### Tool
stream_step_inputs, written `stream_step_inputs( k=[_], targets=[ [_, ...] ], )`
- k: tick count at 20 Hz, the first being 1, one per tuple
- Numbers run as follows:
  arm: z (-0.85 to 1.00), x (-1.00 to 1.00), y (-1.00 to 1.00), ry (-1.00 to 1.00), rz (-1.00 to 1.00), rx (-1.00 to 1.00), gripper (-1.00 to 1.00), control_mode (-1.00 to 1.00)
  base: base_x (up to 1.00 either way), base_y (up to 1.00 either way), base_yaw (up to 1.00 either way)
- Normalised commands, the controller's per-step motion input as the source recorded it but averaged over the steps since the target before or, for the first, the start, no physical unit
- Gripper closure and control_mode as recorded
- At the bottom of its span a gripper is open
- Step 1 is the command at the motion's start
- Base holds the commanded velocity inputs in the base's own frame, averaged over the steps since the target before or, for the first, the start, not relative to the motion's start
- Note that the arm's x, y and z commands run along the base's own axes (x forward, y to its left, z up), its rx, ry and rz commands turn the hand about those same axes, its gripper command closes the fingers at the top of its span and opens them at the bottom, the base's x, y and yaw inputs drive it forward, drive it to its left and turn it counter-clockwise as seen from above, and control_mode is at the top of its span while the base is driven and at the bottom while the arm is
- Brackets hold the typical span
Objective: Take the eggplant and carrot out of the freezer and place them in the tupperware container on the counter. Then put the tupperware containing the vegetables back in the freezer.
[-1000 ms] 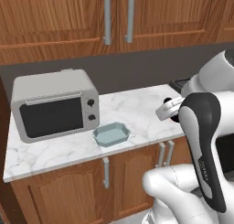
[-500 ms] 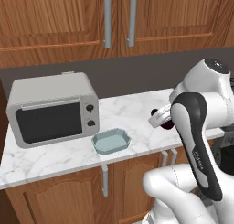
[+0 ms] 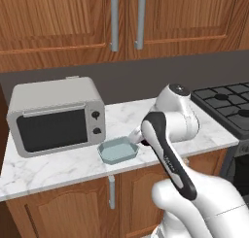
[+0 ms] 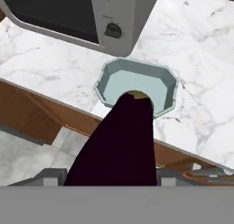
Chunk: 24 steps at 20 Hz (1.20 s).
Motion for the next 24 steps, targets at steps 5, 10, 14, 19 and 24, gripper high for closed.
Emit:
stream_step_inputs(
  k=[5, 10, 14, 19, 24],
  targets=[
    [-0.71, 0.82, 0.19, 0.1, 0.0, 0.0, 1.0, -1.0, 0.0, 0.0, 0.0],
    [-0.63, 0.76, 0.29, 0.11, 0.0, 0.0, 1.0, -1.0, 0.0, 0.0, 0.0],
    [-0.45, 0.57, 0.38, 0.06, 0.0, 0.0, 1.0, -1.0, 0.0, 0.0, 0.0],
    [-0.37, 0.51, 0.24, 0.05, 0.0, 0.0, 1.0, -1.0, 0.0, 0.0, 0.0],
    [-0.29, 0.19, 0.1, 0.06, 0.0, 0.0, 1.0, -1.0, 0.0, 0.0, 0.0]
  ],
)
